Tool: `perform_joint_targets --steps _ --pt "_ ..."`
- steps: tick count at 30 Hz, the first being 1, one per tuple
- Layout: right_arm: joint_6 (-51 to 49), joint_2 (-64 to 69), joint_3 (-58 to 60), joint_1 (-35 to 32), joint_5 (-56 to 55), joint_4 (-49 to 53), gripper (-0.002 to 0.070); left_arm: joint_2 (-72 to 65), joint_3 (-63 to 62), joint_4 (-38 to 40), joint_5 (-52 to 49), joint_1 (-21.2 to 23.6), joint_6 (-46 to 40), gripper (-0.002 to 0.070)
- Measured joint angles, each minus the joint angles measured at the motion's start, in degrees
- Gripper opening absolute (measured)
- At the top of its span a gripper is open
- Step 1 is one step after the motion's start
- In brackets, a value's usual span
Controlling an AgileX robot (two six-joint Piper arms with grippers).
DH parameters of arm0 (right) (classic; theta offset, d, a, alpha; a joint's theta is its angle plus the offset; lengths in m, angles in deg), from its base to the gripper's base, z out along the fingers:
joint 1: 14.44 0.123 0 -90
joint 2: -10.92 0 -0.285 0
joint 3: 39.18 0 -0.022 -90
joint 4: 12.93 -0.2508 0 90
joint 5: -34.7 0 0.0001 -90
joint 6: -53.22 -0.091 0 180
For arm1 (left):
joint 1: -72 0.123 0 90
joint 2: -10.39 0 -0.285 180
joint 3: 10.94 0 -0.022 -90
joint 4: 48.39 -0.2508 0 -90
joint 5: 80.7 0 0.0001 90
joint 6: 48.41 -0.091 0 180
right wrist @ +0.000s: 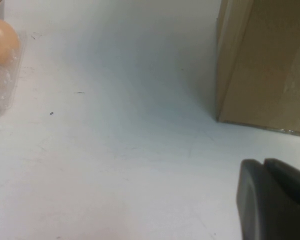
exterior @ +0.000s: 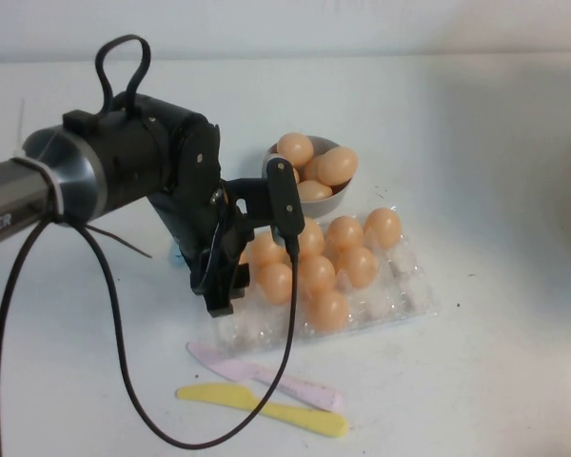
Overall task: Take an egg out of the egg box
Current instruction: Pick up the egg from the plastic box, then place the egg in the bowl
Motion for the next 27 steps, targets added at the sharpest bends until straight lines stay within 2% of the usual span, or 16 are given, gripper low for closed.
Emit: perform_joint_targets --steps 9,12,16,21,27 --pt "0.0 0.0 0.0 0.0 0.0 0.0 -0.0017 6.99 0.0 -3.78 1.02 0.0 6.2 0.0335" --pt "0.0 0.0 0.0 0.0 0.0 0.0 -0.0017 7.75 0.0 -3.94 8.44 0.0 10.82 0.0335" --pt "0.0 0.0 0.0 0.0 0.0 0.0 -0.0017 6.42 0.0 -4.02 23.13 0.0 17.13 0.0335" --pt "0.0 0.0 0.0 0.0 0.0 0.0 -0.0017 0.18 0.0 -4.07 41.55 0.0 20.92 0.0335" --pt "0.0 0.0 0.0 0.0 0.0 0.0 -0.0017 -6.87 0.0 -4.07 47.21 0.2 22.65 0.0335"
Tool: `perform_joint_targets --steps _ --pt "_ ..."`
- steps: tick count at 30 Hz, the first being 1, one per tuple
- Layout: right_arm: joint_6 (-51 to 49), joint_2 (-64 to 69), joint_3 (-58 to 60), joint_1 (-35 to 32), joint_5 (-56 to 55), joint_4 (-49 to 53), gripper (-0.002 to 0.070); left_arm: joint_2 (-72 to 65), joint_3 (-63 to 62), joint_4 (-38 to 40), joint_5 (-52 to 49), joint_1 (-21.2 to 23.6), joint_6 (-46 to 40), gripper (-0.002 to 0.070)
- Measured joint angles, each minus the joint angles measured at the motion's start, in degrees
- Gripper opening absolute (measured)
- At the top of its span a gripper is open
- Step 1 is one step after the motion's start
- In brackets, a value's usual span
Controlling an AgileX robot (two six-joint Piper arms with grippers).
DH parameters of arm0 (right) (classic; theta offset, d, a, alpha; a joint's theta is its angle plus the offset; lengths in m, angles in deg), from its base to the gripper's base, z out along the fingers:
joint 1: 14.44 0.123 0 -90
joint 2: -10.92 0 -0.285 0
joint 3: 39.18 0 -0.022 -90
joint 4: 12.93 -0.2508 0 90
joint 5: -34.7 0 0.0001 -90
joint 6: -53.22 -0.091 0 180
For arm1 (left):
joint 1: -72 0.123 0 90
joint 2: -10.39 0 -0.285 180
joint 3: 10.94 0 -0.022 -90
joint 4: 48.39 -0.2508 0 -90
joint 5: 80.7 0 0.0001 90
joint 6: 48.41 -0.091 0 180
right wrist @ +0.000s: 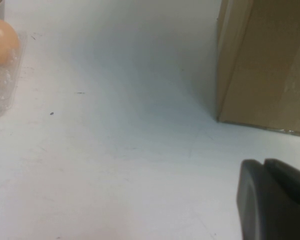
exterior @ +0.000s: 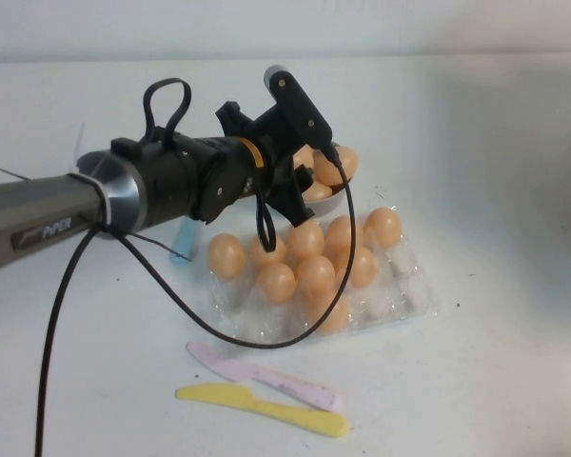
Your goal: Take an egg out of the egg box
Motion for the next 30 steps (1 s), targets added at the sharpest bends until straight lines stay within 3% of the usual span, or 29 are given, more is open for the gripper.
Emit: perform_joint_targets --steps 6,12,22,25,30 --pt "0.0 0.0 0.0 0.0 0.0 0.0 -0.0017 -2.37 0.0 0.0 2.97 1.04 2.7 0.0348" --pt "0.0 0.0 0.0 0.0 0.0 0.0 -0.0017 -2.38 0.0 0.0 4.7 1.17 5.17 0.0465" --pt "0.0 0.0 0.0 0.0 0.0 0.0 -0.0017 2.87 0.0 -5.44 0.72 1.19 7.57 0.048" --pt "0.0 0.0 0.0 0.0 0.0 0.0 -0.0017 7.45 1.04 -8.03 -1.55 1.19 10.47 0.0425" --pt "0.0 0.0 0.0 0.0 0.0 0.0 -0.0017 18.28 9.17 -9.3 -1.44 1.19 13.02 0.0162"
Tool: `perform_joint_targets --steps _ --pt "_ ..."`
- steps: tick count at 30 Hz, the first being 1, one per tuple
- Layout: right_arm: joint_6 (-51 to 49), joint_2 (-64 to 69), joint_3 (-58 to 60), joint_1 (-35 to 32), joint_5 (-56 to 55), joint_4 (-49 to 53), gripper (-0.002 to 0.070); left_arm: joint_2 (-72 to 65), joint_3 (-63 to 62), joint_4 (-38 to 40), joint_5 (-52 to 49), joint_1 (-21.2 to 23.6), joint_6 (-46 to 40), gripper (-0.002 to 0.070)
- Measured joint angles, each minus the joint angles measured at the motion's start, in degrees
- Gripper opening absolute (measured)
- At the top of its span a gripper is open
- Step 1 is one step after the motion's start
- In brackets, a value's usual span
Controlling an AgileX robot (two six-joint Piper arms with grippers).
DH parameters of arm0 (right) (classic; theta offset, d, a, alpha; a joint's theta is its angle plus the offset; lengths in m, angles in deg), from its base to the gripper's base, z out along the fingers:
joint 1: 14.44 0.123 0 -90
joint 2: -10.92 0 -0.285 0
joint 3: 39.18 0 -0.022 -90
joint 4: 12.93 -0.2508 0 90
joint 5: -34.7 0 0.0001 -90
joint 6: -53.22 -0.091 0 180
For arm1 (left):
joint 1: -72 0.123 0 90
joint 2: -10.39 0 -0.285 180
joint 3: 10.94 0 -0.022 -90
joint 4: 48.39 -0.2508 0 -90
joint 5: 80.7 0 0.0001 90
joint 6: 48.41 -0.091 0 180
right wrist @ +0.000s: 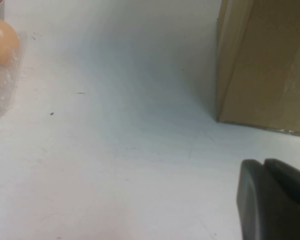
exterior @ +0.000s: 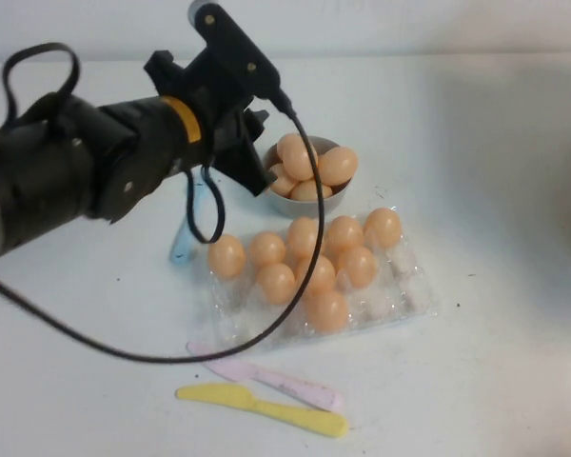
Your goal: Take an egg out of the egg box
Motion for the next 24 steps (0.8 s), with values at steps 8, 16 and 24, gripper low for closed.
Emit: perform_joint_targets --steps 8,16,24 --pt "0.0 0.0 0.0 0.0 0.0 0.0 -0.0017 22.02 24.18 5.1 8.07 0.0 0.36 0.0003" --pt "0.0 0.0 0.0 0.0 0.0 0.0 -0.0017 44.91 43.94 12.21 11.19 0.0 1.38 -0.0001" --pt "0.0 0.0 0.0 0.0 0.0 0.0 -0.0017 58.62 51.91 13.01 9.19 0.0 7.15 -0.0002"
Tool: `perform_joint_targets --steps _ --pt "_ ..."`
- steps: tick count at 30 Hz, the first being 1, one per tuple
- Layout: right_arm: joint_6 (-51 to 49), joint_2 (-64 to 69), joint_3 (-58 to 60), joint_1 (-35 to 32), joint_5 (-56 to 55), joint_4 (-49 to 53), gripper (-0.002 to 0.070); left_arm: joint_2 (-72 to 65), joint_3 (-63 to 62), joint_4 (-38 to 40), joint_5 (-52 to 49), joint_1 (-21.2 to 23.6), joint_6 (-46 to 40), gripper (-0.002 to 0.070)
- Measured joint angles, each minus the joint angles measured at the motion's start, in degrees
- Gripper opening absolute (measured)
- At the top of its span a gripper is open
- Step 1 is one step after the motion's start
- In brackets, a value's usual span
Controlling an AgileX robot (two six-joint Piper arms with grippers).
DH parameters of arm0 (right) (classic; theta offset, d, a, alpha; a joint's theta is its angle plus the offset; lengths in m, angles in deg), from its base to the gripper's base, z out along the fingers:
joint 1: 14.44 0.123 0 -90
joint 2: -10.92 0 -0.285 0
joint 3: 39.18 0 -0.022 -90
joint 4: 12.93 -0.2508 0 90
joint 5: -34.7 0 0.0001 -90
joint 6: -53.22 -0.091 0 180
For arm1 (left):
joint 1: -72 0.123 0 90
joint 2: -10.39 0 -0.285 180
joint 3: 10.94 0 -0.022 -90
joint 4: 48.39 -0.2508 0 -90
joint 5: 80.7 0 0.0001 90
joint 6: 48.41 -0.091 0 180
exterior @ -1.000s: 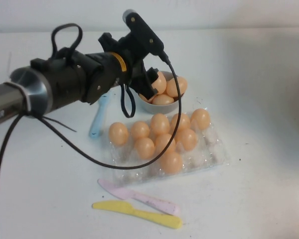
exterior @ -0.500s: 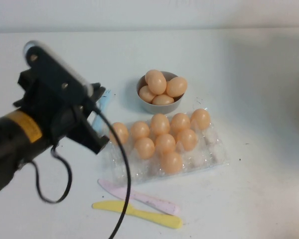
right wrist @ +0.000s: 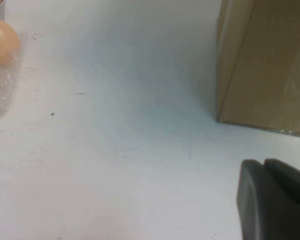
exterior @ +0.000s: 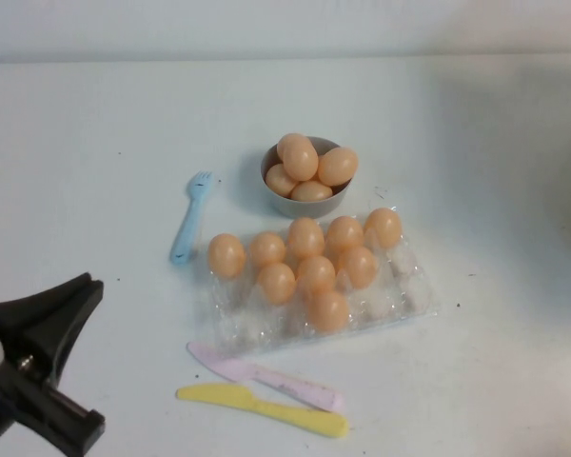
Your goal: Take an egg out of the egg box
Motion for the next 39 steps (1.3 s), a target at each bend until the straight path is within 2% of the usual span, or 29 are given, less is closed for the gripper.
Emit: perform_joint_targets --steps 9,27,32,39 --pt "0.0 0.0 0.0 0.0 0.0 0.0 -0.0017 11.72 0.1 0.0 -8.6 0.0 2.11 -0.0002" --pt "0.0 0.0 0.0 0.0 0.0 0.0 -0.0017 17.26 3.38 -2.18 -13.6 0.23 2.53 -0.0003" --pt "0.0 0.0 0.0 0.0 0.0 0.0 -0.0017 24.06 9.35 -2.29 -13.49 4.22 4.52 -0.0003" --pt "0.0 0.0 0.0 0.0 0.0 0.0 -0.0017 33.84 14.87 1.0 -13.49 16.65 4.82 -0.0003"
